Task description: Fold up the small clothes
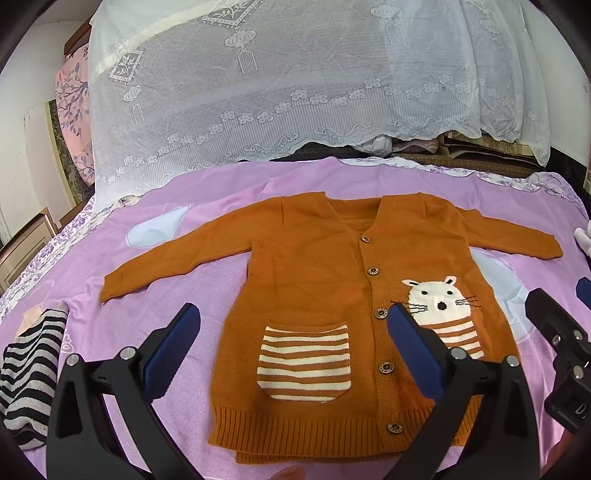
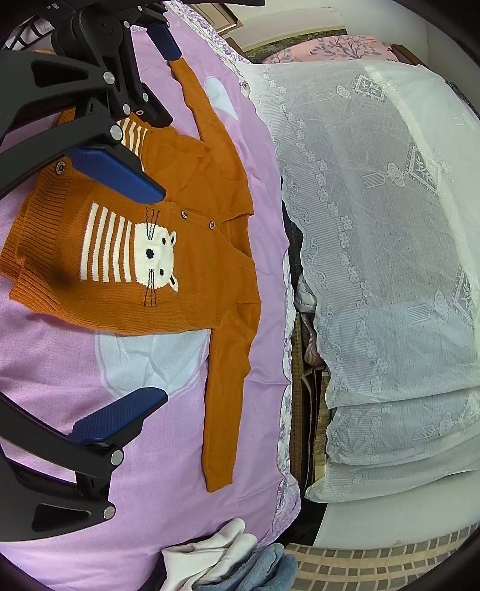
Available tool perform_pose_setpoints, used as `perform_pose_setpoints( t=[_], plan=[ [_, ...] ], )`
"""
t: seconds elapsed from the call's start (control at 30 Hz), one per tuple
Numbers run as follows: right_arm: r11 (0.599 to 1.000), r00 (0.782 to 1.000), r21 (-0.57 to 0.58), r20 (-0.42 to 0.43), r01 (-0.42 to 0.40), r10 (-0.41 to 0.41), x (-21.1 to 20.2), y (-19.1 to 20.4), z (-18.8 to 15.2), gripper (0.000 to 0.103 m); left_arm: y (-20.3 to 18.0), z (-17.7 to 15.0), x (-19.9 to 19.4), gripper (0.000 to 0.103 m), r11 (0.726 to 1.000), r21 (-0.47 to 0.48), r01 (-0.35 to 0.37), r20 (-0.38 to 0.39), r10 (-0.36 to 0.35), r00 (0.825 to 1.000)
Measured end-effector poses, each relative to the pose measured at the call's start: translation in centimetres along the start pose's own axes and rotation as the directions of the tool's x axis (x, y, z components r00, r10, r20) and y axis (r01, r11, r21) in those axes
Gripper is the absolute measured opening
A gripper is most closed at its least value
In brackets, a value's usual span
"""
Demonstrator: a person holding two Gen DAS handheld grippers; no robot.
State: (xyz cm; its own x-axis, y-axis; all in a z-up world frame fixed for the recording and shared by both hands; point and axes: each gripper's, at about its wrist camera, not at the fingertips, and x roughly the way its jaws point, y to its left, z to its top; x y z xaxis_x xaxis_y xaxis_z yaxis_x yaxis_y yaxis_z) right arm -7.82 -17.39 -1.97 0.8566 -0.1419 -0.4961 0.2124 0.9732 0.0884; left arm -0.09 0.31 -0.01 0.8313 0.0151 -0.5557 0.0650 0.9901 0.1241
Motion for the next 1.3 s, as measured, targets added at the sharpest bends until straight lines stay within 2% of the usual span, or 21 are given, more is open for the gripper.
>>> perform_pose_setpoints(
  t=[1.3],
  plan=[
    [1.0,1.0,0.025,-0.007,-0.007,0.007,0.36,-0.48,-0.14,0.1,0.07,-0.1,0.1,0.099,1.0,-0.003,0.002,-0.006,-0.002,1.0]
  ],
)
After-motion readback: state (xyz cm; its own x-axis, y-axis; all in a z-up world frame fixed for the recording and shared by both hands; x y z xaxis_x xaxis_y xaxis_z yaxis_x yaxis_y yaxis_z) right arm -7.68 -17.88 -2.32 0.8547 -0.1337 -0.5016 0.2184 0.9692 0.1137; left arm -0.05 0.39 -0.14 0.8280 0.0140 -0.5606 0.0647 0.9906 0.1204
